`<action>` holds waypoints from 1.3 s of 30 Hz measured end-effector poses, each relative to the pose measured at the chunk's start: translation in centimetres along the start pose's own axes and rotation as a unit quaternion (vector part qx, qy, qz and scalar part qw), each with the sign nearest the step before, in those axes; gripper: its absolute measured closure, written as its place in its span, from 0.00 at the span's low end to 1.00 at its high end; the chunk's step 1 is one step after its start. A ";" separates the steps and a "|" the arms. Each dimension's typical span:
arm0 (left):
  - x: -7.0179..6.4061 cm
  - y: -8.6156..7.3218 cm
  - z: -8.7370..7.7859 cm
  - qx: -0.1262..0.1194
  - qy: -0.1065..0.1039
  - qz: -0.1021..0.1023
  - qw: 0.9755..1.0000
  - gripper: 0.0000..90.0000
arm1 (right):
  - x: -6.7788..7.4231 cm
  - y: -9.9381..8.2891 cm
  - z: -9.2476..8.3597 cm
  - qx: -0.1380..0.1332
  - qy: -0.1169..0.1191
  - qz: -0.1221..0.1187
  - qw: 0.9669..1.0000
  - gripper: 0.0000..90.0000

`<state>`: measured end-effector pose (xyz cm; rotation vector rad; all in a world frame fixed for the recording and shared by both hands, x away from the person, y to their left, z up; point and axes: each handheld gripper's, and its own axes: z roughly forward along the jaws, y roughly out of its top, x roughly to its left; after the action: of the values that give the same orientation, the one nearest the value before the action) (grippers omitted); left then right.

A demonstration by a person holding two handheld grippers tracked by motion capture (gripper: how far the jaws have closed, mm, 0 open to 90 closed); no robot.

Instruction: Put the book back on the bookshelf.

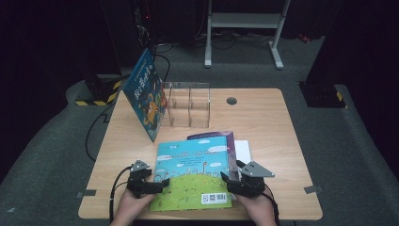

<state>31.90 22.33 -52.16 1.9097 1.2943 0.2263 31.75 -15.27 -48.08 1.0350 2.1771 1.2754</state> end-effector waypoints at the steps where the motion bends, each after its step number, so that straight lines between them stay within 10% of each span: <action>1: -0.2 0.0 0.1 0.000 -0.003 0.000 1.000 0.05 | 0.1 0.0 0.0 0.006 0.002 0.001 1.000 0.30; 15: -1.0 0.1 0.7 0.006 -0.010 0.016 1.000 0.00 | 0.7 -0.4 0.3 0.036 0.012 0.008 0.999 0.28; 39: -3.1 0.6 2.1 0.005 -0.039 0.029 0.999 0.00 | -0.5 -0.5 0.2 0.066 0.028 0.089 0.993 0.19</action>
<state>32.08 18.56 -52.32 1.9470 1.1916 0.1743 31.98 -15.70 -48.66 1.2846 2.2803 1.2631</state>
